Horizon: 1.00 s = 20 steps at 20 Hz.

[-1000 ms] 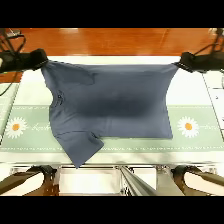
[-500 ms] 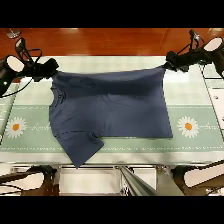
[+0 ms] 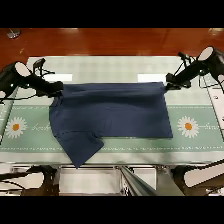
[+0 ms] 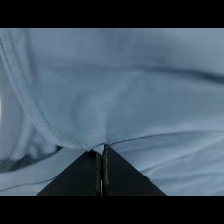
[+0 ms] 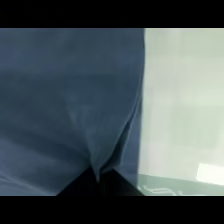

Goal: Fold the shirts.

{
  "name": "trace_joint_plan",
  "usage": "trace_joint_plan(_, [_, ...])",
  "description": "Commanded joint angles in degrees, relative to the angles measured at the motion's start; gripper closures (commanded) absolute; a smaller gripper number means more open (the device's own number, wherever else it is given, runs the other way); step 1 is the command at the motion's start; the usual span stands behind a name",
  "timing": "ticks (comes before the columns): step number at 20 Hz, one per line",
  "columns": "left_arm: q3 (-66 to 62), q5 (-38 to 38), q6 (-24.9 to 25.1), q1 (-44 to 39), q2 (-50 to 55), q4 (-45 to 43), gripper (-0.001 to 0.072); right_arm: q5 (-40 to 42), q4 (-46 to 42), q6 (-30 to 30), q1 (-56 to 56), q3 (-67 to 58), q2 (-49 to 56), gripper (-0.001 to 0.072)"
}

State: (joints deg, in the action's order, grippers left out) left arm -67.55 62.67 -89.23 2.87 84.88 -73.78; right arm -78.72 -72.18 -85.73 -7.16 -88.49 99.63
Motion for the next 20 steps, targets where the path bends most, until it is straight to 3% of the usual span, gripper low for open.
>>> trace_joint_plan(1, [0.3, 2.3, 1.4, 1.0, 0.8, -1.2, 0.0689, -0.1, -1.9, -0.6, -0.3, 2.3, 0.2, 0.0686])
trace_joint_plan(8, [0.3, 3.5, 1.4, 1.7, 0.8, 0.3, 0.0689, 0.5, -1.7, -1.3, 0.5, 2.3, 0.2, 0.0683])
trace_joint_plan(9, [0.3, 4.2, 1.4, 1.6, 0.8, 0.6, 0.0683, 0.5, -1.7, -2.0, 0.5, 2.3, 0.2, 0.0619])
trace_joint_plan(10, [0.1, 5.6, 1.4, 1.7, 0.8, 0.5, 0.0493, -0.1, -1.6, -2.6, 0.5, 2.3, 0.2, 0.0344])
trace_joint_plan(11, [-0.2, 7.6, 1.4, 2.0, 0.8, 0.2, 0.0049, -1.4, -1.5, -2.6, 0.4, 2.2, 0.1, 0.0081])
trace_joint_plan(12, [-0.9, 10.4, 1.4, 2.7, 0.8, -0.6, 0.0002, -3.7, -1.8, -2.6, -0.3, 2.1, -0.2, 0.0094])
trace_joint_plan(16, [-0.2, 17.4, 1.8, 9.0, -5.2, -0.8, 0.0002, -7.9, -5.3, -4.8, -6.5, 3.1, -7.4, 0.0094])
trace_joint_plan(20, [13.2, 16.7, 2.7, 18.0, -18.3, -0.1, 0.0003, 5.3, -3.2, -5.0, -13.7, 21.0, -24.2, 0.0094])
